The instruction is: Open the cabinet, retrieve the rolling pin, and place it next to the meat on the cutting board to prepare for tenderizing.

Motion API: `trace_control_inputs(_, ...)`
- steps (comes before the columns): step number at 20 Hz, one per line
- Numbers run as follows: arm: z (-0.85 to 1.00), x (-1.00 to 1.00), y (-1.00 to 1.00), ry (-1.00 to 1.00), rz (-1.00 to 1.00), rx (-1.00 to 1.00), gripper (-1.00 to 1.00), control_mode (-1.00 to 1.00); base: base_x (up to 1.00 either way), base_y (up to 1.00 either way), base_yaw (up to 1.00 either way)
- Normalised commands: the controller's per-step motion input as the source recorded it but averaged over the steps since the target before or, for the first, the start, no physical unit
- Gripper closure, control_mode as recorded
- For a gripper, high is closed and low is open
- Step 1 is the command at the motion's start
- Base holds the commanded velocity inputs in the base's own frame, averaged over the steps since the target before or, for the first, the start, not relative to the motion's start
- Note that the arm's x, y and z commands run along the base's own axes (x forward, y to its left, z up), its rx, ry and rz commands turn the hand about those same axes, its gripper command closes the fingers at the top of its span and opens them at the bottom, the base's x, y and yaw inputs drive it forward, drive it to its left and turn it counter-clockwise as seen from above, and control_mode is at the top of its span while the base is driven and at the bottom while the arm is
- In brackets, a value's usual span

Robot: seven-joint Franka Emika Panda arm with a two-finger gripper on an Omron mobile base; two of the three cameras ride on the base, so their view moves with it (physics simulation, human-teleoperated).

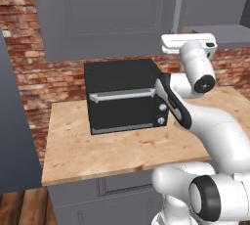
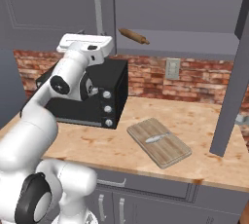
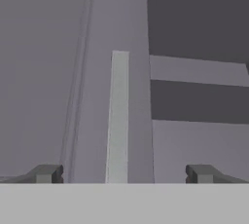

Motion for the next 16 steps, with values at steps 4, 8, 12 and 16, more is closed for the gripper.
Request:
trace_control_inputs(4, 0.00, 0.34, 0.00, -0.02, 0.04, 0.00, -1.00, -1.00, 0.00, 0.00, 0.00)
trace_control_inputs(8, 0.00, 0.23, 0.00, -0.01, 0.05, 0.00, -1.00, -1.00, 0.00, 0.00, 0.00)
trace_control_inputs(12, 0.00, 0.23, -0.01, -0.01, 0.04, 0.00, -1.00, -1.00, 0.00, 0.00, 0.00)
trace_control_inputs(16, 0.00, 0.22, -0.02, 0.00, 0.04, 0.00, -1.00, -1.00, 0.00, 0.00, 0.00)
